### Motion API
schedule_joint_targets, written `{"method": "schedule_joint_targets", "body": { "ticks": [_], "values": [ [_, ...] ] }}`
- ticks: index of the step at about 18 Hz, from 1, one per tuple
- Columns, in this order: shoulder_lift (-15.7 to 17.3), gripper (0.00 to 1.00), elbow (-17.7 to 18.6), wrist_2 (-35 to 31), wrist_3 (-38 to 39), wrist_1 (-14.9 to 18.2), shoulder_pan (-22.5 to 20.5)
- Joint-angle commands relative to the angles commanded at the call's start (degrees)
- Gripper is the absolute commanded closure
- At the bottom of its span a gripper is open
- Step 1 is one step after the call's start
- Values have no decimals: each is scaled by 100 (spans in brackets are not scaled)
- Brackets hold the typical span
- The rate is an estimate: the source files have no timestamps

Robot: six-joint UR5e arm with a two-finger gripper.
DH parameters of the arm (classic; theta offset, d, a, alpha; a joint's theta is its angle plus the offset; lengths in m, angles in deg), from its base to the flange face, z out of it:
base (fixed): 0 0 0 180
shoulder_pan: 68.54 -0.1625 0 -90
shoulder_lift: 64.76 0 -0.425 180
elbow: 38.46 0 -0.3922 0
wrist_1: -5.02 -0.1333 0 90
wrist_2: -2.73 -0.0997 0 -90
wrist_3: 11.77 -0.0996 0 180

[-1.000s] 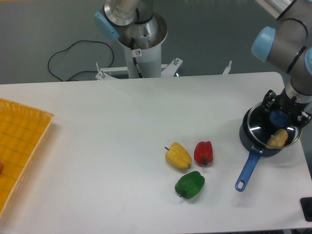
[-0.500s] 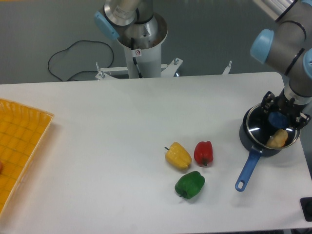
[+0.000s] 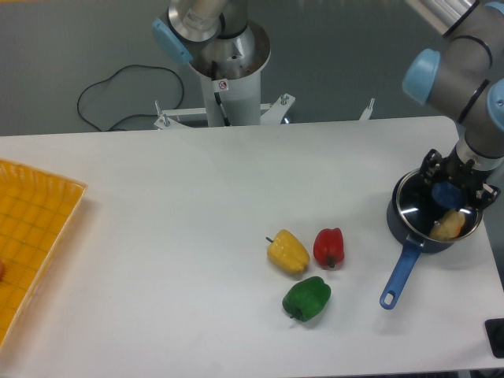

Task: Close the pot lid
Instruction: 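Hold the lid knob and settle the lid flat on the saucepan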

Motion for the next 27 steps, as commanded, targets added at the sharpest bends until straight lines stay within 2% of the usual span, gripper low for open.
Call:
{"method": "schedule_joint_targets", "body": {
  "ticks": [27],
  "values": [
    [9, 44, 176, 0, -35, -167, -9]
  ]
}}
